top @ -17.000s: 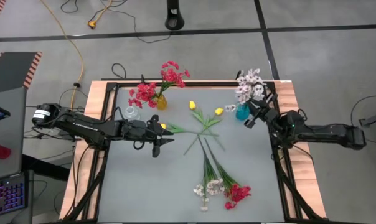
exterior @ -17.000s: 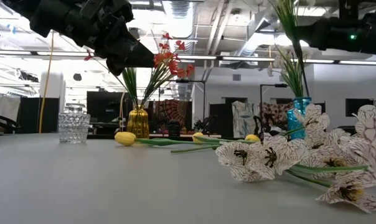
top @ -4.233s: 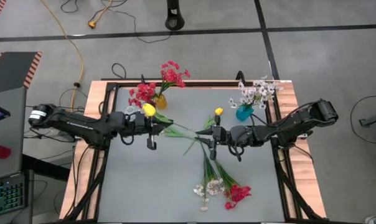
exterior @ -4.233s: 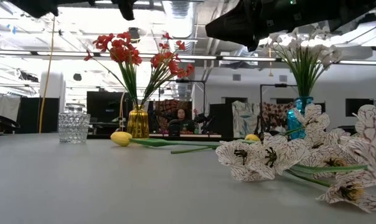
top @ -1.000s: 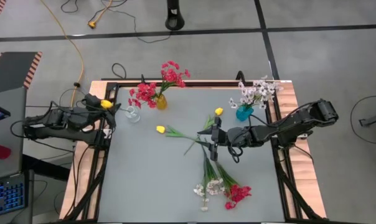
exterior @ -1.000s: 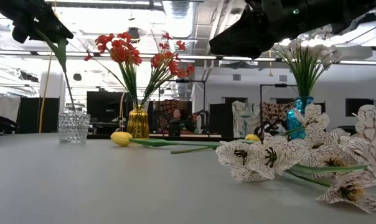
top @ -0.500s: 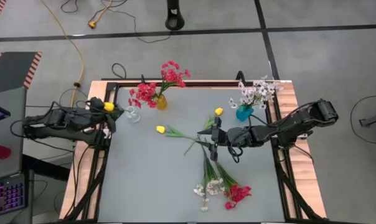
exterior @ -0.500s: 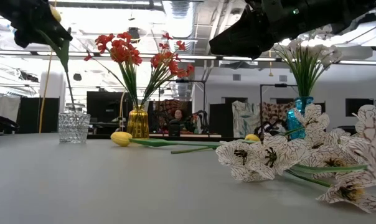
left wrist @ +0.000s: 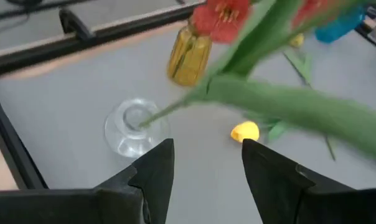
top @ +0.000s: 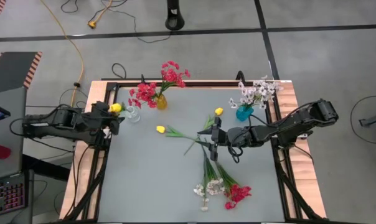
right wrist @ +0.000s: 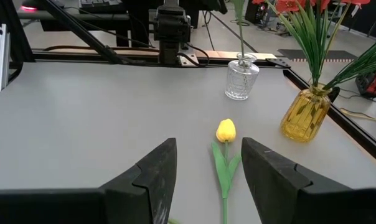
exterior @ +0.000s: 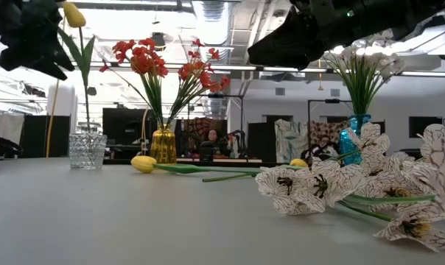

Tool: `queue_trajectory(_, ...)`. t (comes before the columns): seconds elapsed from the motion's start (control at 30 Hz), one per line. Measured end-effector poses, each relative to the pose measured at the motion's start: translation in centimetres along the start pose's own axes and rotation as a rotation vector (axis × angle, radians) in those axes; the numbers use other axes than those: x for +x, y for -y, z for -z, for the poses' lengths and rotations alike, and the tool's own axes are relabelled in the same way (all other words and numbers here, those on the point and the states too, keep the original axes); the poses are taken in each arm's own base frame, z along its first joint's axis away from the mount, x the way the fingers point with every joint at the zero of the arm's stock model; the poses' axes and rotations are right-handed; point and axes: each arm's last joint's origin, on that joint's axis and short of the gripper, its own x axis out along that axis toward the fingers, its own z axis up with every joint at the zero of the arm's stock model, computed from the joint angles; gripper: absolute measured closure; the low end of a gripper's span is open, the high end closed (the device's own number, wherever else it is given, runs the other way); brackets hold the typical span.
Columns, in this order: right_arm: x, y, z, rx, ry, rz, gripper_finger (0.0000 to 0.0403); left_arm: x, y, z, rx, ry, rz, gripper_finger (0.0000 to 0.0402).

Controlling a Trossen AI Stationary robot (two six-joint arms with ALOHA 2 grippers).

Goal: Sort flowers into vase by color
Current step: Put the middle yellow tulip into the transparent vase, then put the bottom yellow tulip into the transparent vase

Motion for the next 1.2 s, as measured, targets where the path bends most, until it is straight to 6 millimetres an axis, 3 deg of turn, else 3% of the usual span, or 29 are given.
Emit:
queue_trajectory(0.3, 0.0, 0.0, 0.0, 0.0, 0.0, 0.0, 0.0196, -0.1, 0.1, 0.9, -0.002, -0.245, 0.141, 0.0226)
queue_trajectory(0.5, 0.0, 0.0, 0.0, 0.0, 0.001, 0.0, 0.0196, 0.0, 0.3, 1.1, -0.026, -0.308, 0.158, 0.0226)
queue_trajectory(0.77, 0.0, 0.0, 0.0, 0.001, 0.001, -0.001, 0.0196, 2.9, 1.8, 2.8, -0.019, -0.419, 0.213, 0.0226)
queue_trajectory(1.2, 0.0, 0.0, 0.0, 0.0, -0.001, -0.001, 0.0196, 5.3, 5.6, 3.9, 0.071, -0.425, 0.358, 0.0226)
